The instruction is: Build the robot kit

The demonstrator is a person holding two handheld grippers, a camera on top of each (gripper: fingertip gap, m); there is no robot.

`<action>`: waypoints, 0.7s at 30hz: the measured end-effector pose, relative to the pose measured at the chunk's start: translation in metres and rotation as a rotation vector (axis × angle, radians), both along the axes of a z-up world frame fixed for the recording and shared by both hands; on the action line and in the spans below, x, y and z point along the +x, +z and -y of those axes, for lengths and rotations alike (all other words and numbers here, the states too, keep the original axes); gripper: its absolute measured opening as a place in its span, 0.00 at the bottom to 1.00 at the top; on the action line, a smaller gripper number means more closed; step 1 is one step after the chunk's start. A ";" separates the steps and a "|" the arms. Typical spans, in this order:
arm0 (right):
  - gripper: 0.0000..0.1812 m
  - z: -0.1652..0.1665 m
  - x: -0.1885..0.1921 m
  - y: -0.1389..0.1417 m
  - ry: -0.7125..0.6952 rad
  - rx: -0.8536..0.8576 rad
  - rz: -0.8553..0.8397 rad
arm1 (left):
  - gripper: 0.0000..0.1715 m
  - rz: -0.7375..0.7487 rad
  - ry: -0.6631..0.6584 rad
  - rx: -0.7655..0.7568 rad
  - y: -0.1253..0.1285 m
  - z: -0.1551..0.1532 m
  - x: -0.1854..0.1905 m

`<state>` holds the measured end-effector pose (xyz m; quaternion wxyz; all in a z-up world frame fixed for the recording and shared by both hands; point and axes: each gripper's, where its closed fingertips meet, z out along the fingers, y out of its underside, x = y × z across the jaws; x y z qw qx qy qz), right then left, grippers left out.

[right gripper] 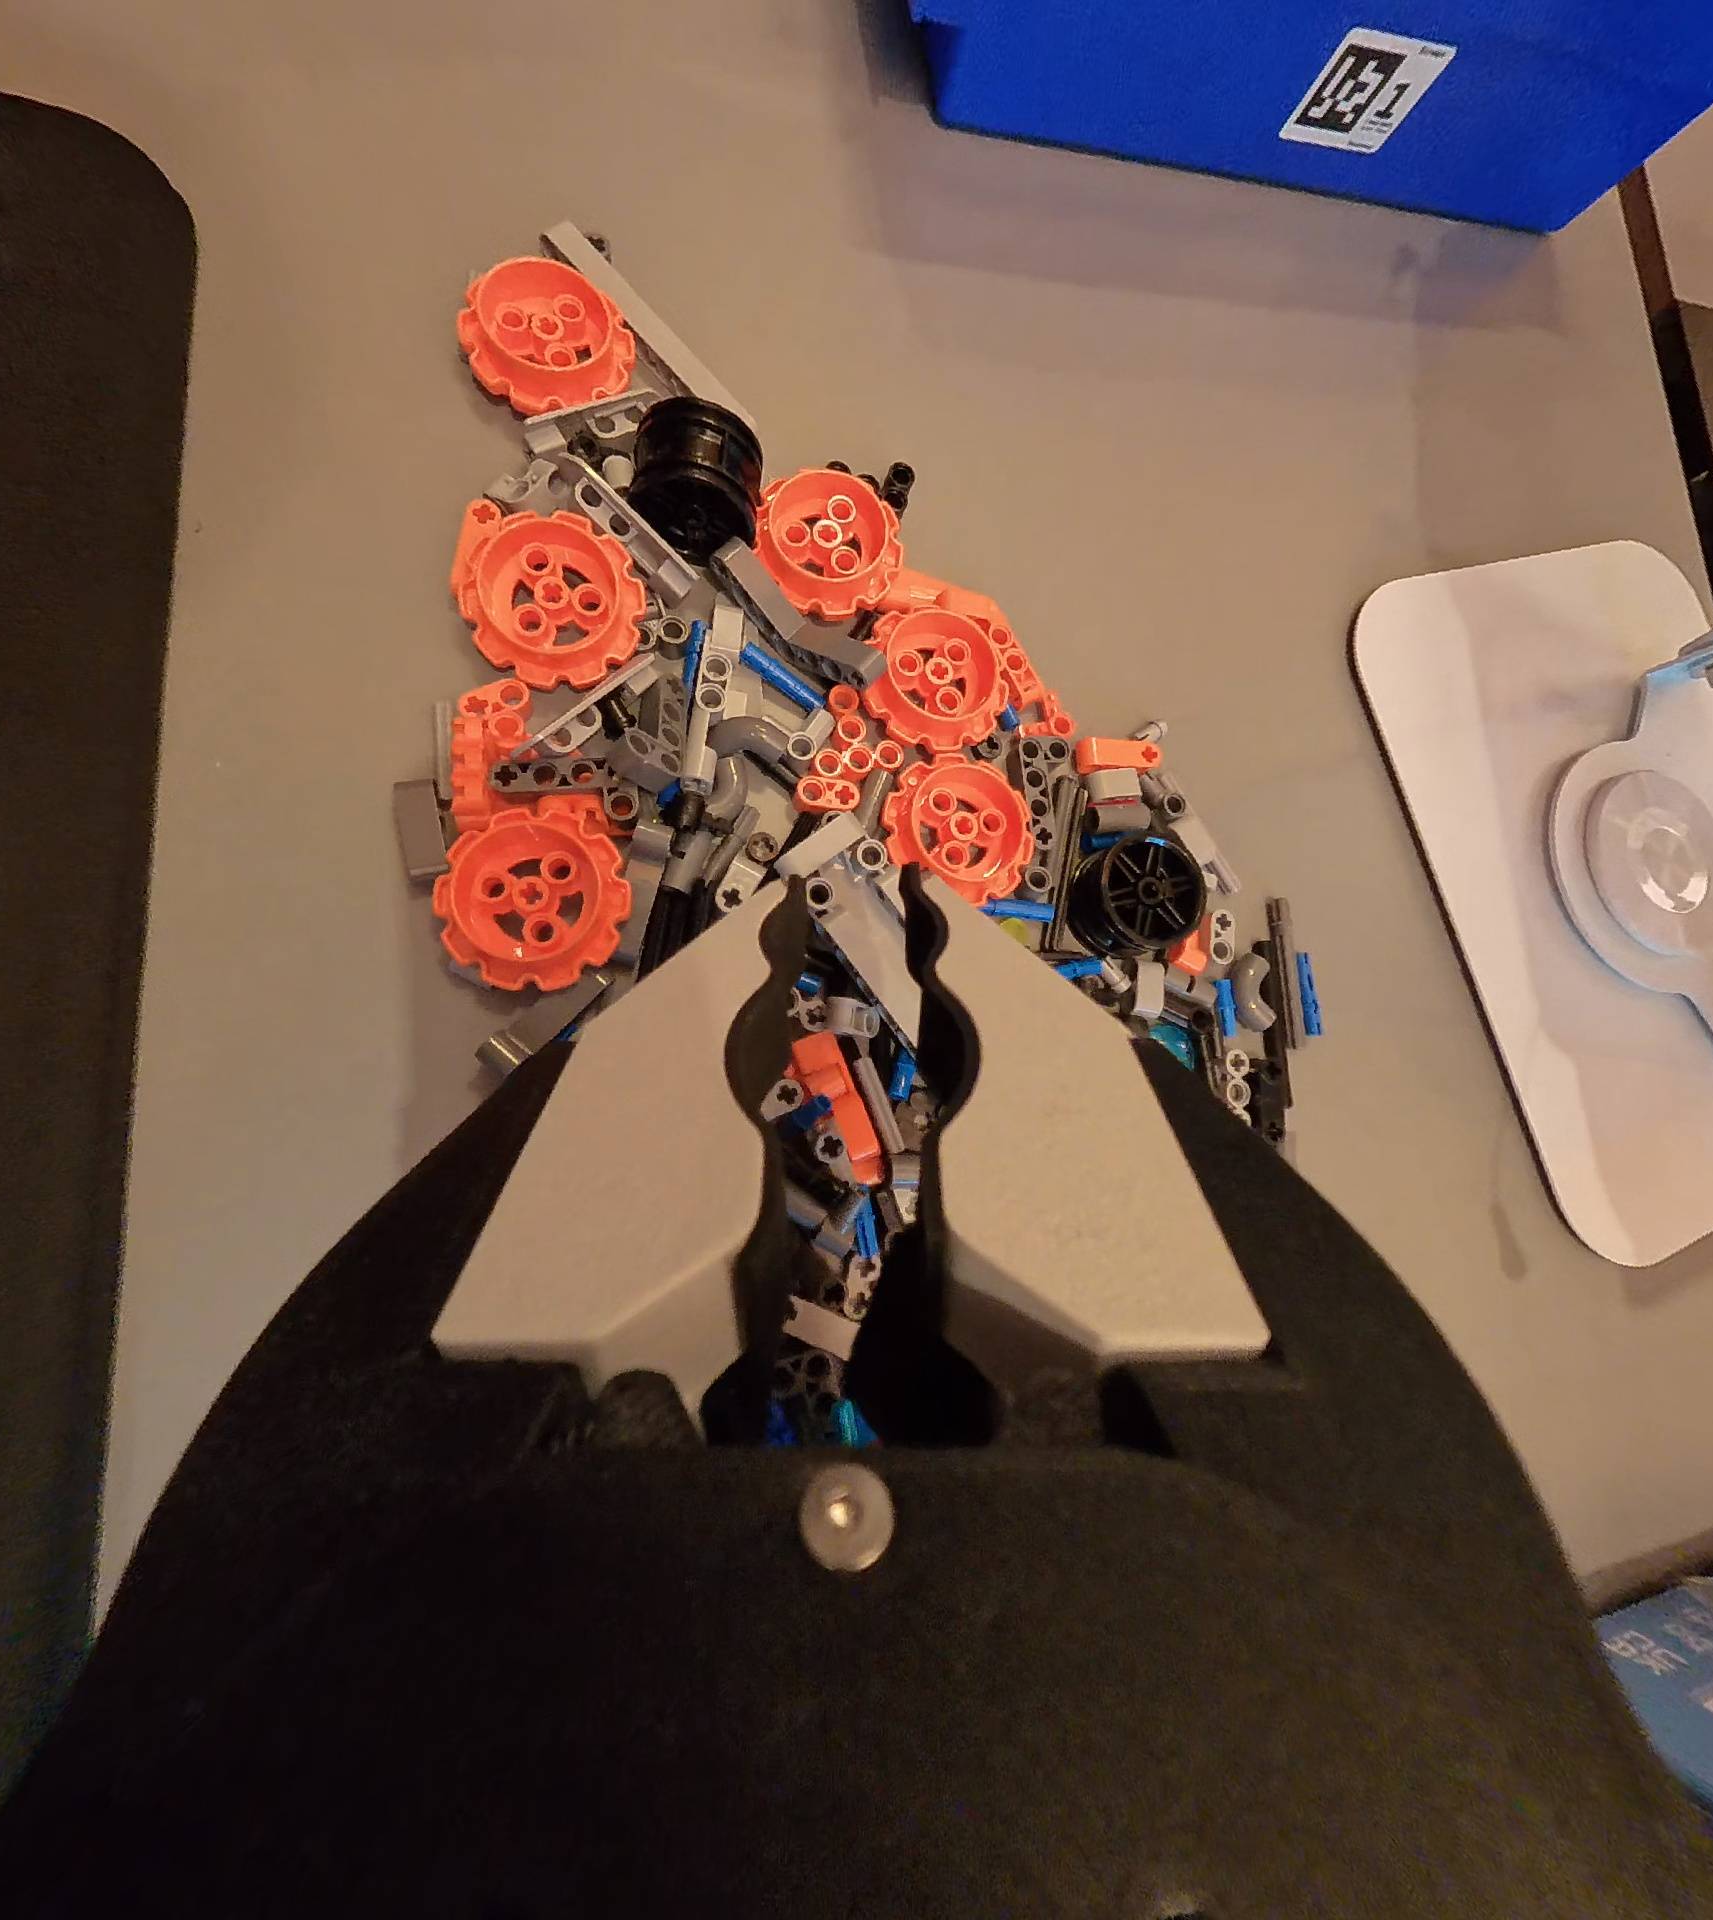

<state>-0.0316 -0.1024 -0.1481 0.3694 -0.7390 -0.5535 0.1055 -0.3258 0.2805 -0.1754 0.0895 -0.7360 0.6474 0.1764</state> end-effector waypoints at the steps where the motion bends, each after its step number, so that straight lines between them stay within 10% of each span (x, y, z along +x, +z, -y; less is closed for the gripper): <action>1: 0.09 0.000 0.000 0.000 -0.001 0.001 0.001 | 0.05 0.014 0.002 0.001 0.003 0.002 0.001; 21: 0.12 0.002 -0.009 0.021 -0.003 -0.056 -0.167 | 0.04 0.925 -0.110 -0.178 0.117 0.095 0.075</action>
